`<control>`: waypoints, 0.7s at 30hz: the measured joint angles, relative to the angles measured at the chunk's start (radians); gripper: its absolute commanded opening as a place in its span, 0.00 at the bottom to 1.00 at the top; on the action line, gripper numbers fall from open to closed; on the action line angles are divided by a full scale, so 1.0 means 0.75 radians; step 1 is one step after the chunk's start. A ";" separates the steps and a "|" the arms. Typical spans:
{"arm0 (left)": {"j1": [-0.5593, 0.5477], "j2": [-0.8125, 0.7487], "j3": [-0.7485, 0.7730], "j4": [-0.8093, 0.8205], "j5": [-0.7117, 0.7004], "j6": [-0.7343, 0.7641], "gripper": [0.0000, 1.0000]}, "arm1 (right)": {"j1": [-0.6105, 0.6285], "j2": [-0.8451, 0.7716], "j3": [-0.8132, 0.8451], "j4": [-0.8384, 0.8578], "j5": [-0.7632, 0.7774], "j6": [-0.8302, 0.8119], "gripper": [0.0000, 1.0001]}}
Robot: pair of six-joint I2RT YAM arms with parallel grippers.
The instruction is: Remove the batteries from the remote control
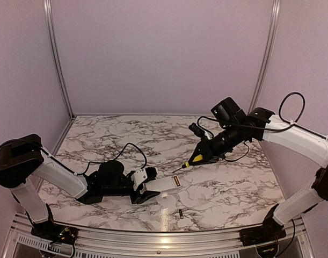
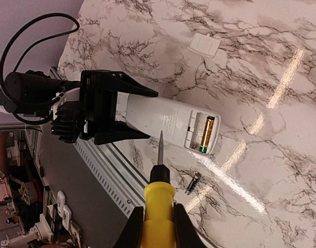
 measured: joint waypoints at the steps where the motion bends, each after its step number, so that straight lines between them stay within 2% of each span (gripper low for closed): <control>1: 0.000 0.004 0.000 -0.013 0.000 0.006 0.00 | 0.000 -0.009 0.000 -0.013 0.002 -0.003 0.00; 17: 0.000 0.050 -0.039 -0.179 0.067 0.124 0.00 | 0.000 -0.082 -0.084 -0.032 0.030 0.019 0.00; 21: 0.000 0.054 -0.058 -0.152 0.074 0.122 0.25 | 0.000 -0.086 -0.108 -0.028 0.031 0.034 0.00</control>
